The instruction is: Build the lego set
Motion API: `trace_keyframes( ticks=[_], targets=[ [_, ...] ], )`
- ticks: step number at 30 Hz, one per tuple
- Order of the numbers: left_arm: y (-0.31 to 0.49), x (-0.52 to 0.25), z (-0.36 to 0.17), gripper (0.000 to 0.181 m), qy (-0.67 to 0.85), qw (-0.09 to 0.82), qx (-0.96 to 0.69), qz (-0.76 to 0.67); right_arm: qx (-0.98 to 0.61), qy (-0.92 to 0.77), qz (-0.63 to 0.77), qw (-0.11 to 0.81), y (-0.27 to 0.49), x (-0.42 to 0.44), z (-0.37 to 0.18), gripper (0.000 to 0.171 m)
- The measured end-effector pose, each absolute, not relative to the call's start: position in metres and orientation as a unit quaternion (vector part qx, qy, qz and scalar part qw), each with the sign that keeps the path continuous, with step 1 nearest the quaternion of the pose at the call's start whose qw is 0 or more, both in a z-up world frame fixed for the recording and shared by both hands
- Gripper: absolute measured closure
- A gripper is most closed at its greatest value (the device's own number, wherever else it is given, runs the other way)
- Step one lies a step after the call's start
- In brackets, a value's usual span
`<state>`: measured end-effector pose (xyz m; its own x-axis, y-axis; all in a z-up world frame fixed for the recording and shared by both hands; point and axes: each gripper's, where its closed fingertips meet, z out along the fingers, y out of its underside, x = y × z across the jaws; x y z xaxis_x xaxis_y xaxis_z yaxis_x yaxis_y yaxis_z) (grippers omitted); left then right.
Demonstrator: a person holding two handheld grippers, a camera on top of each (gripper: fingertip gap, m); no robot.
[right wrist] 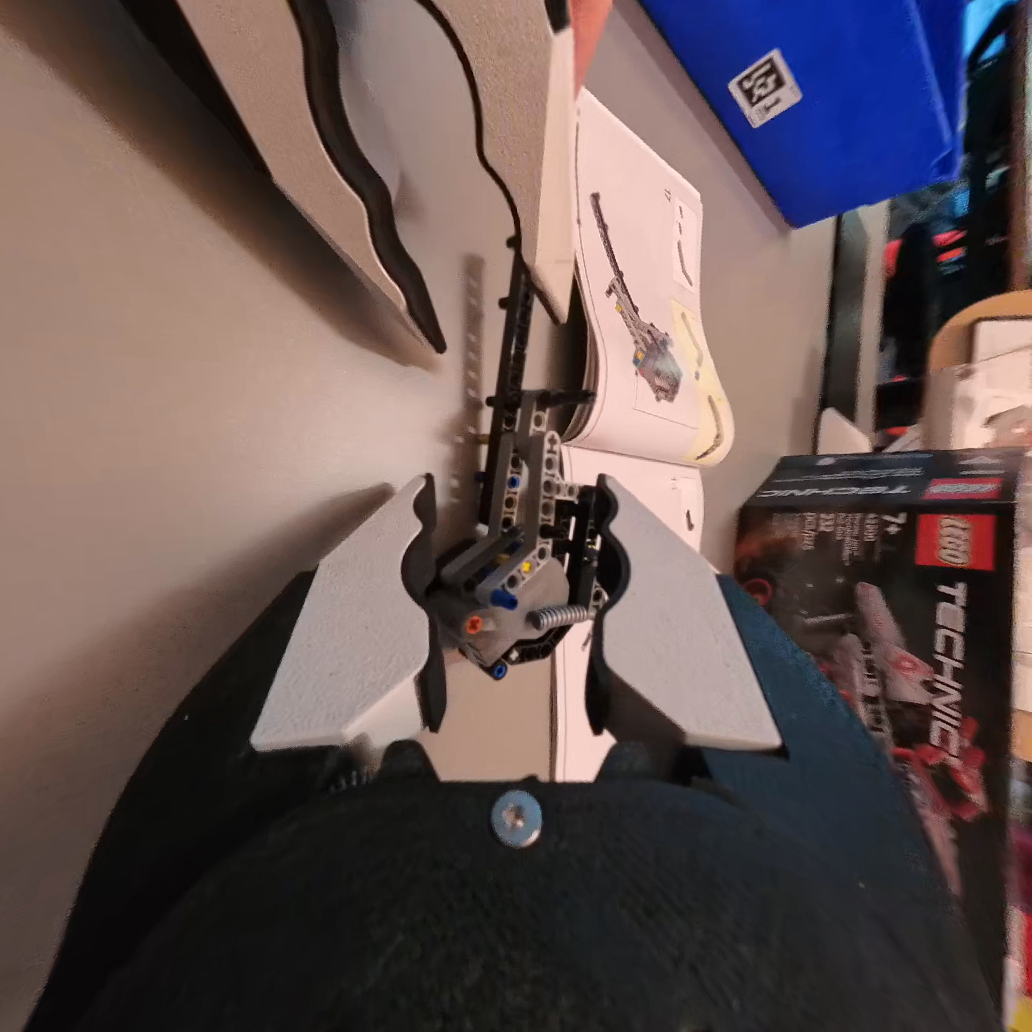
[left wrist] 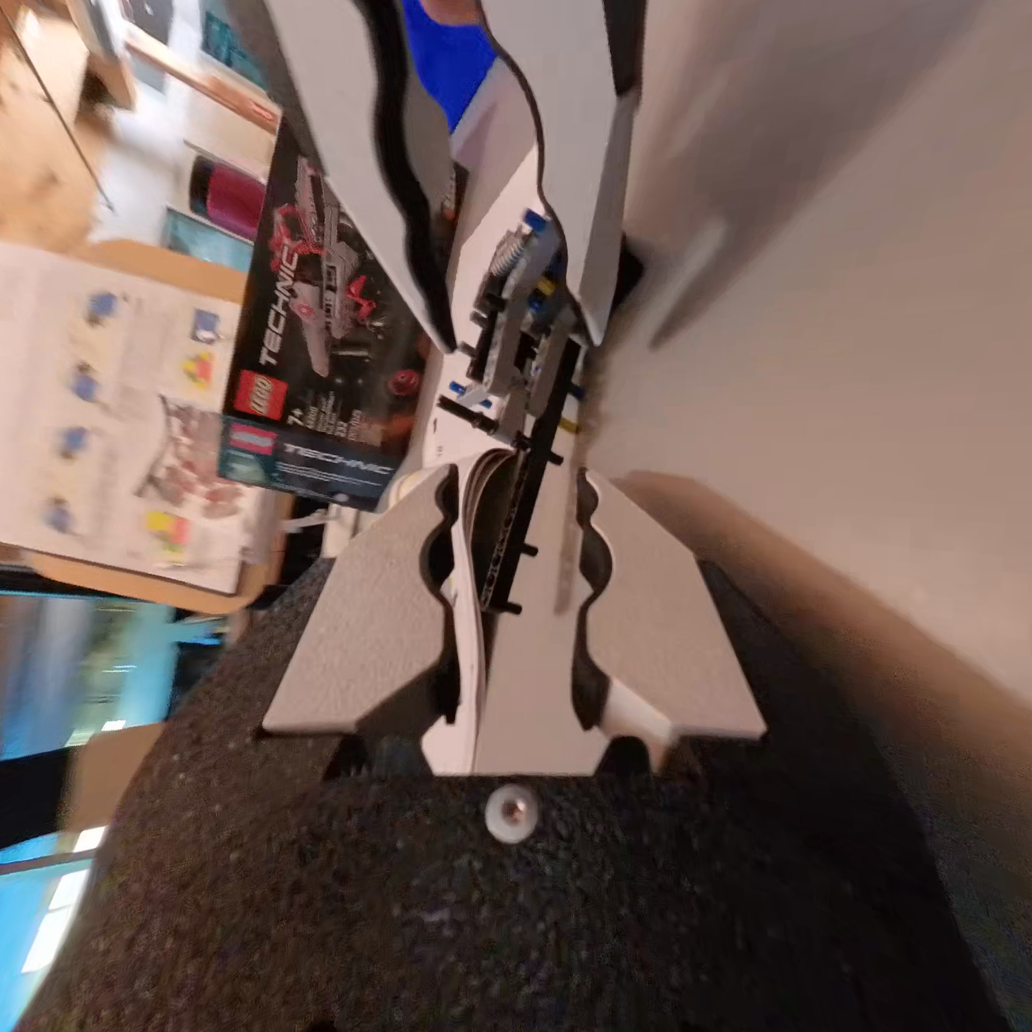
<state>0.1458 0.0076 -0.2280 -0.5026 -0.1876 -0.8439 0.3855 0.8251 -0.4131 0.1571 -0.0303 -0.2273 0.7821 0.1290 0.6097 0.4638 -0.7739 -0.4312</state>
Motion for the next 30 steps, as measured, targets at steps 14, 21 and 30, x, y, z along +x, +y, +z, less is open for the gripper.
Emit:
trace_keyframes(
  ticks=[14, 21, 30],
  targets=[
    [-0.016, 0.150, -0.210, 0.143, 0.773, 0.571, 0.100, -0.257, -0.808, 0.028, -0.449, 0.380, -0.076, 0.162, -0.193, 0.113],
    [-0.064, 0.146, -0.194, 0.167, 0.848, 0.373, 0.074, -0.370, -0.815, 0.158, -0.339, 0.443, -0.078, 0.151, -0.211, 0.146],
    [-0.066, 0.166, -0.191, 0.170, 0.942, 0.061, 0.107, -0.313, -0.831, 0.215, -0.274, 0.434, -0.072, 0.160, -0.228, 0.164]
  ],
)
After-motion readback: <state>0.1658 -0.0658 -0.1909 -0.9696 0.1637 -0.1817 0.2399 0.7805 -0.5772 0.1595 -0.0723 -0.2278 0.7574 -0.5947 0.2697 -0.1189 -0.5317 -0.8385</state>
